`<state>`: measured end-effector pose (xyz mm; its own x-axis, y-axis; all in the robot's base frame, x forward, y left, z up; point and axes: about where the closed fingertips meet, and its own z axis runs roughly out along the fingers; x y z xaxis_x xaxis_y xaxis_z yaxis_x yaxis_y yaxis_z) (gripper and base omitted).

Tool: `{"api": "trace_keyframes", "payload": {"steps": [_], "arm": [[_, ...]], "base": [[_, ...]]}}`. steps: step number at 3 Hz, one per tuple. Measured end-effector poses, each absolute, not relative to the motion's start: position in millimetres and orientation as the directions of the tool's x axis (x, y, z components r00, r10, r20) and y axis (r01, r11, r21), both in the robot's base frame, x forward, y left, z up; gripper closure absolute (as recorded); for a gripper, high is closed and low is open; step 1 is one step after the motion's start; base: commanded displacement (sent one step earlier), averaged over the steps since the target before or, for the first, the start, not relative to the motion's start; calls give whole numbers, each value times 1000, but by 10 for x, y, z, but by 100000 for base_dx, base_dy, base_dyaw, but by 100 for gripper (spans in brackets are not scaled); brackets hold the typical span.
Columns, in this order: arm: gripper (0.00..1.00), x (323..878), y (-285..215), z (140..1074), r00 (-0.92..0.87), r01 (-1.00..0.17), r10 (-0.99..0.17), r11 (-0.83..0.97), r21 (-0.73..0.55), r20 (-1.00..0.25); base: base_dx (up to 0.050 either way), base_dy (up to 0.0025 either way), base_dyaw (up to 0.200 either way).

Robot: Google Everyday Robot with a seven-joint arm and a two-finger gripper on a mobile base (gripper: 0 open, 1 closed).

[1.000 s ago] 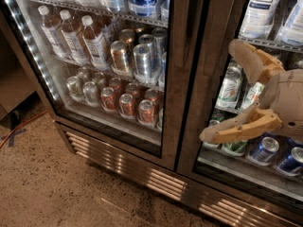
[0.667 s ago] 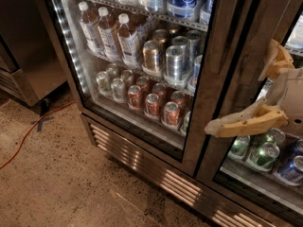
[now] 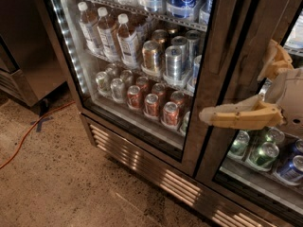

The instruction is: Open right fridge door

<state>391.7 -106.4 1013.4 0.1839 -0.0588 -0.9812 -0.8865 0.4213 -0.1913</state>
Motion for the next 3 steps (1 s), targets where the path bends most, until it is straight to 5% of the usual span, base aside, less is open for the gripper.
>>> {"api": "trace_keyframes", "payload": {"steps": [3], "arm": [[87,3917,-1064,10134,184,-887,-59,421,-191,-981]], "base": [[0,0,0]]}}
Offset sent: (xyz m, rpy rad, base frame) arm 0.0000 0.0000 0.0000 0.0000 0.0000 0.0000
